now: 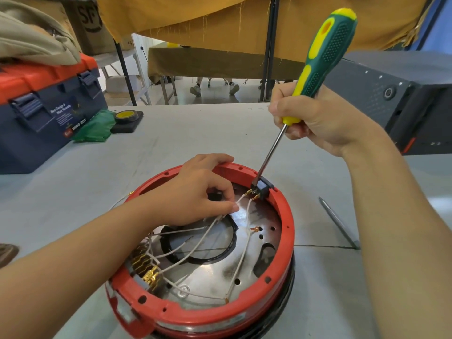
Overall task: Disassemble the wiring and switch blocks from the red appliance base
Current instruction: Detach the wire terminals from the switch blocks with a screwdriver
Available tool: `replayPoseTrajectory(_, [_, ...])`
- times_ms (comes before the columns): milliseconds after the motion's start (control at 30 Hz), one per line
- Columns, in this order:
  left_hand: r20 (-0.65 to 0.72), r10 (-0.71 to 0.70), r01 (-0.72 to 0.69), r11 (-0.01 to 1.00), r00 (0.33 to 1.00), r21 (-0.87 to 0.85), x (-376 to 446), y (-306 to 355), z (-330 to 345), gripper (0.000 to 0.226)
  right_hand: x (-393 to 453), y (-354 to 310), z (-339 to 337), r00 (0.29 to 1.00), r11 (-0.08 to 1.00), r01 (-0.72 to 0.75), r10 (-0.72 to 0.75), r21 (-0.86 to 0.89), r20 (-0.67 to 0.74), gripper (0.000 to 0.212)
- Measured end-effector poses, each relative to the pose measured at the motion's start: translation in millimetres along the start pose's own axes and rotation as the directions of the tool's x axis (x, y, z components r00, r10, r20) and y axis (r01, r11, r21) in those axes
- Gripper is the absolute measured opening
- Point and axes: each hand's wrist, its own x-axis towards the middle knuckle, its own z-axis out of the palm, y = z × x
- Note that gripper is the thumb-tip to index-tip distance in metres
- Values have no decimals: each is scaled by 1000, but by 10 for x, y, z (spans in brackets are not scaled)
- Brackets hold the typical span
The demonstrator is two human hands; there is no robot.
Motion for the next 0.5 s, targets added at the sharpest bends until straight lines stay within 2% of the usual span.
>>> replayPoseTrajectory(133, [3,-4,4,1000,1000,7,5,1,-4,10,4,95,59,994,995,-66,71,-71,79,24])
replayPoseTrajectory(500, [-2,-5,5,998,1000,-64,-12,5,-35,17,49,41,177,998,985,-38,46,-168,45,25])
